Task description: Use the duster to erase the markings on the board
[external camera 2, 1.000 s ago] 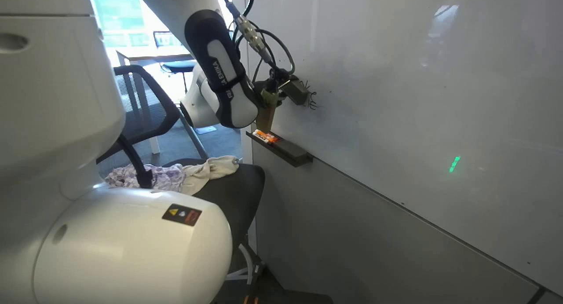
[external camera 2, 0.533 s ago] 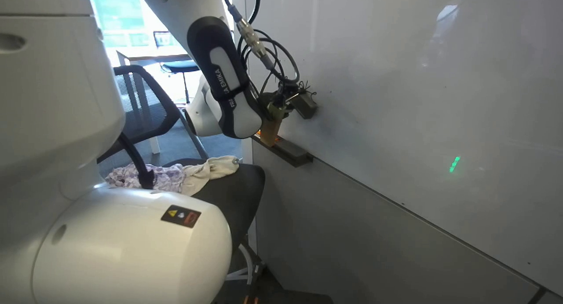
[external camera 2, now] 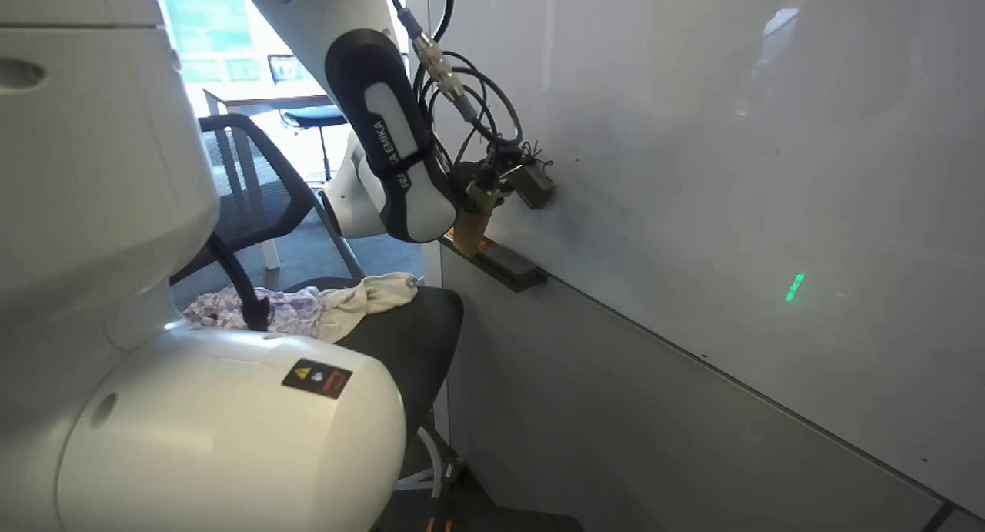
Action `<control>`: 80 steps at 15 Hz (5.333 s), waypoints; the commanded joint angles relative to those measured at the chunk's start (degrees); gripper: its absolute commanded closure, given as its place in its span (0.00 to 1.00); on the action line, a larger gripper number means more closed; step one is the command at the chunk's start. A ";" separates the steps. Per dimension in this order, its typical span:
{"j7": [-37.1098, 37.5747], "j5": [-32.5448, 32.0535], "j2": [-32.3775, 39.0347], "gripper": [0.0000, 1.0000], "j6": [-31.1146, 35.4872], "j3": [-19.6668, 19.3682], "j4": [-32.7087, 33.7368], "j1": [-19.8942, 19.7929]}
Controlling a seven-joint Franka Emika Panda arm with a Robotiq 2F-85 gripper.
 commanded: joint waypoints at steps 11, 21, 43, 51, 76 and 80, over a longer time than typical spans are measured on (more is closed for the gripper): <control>-5.05 4.53 15.14 0.69 -8.51 6.05 15.66 3.06; -4.49 6.11 13.99 0.69 -15.84 6.10 16.06 1.72; -3.96 14.07 9.88 0.69 -17.39 6.52 10.88 3.15; -5.35 13.46 15.15 0.69 -16.89 8.98 19.56 4.93; -12.59 25.17 0.62 0.69 14.79 1.56 2.95 -3.49; -20.16 30.21 -3.78 0.69 31.40 -0.83 0.68 -4.61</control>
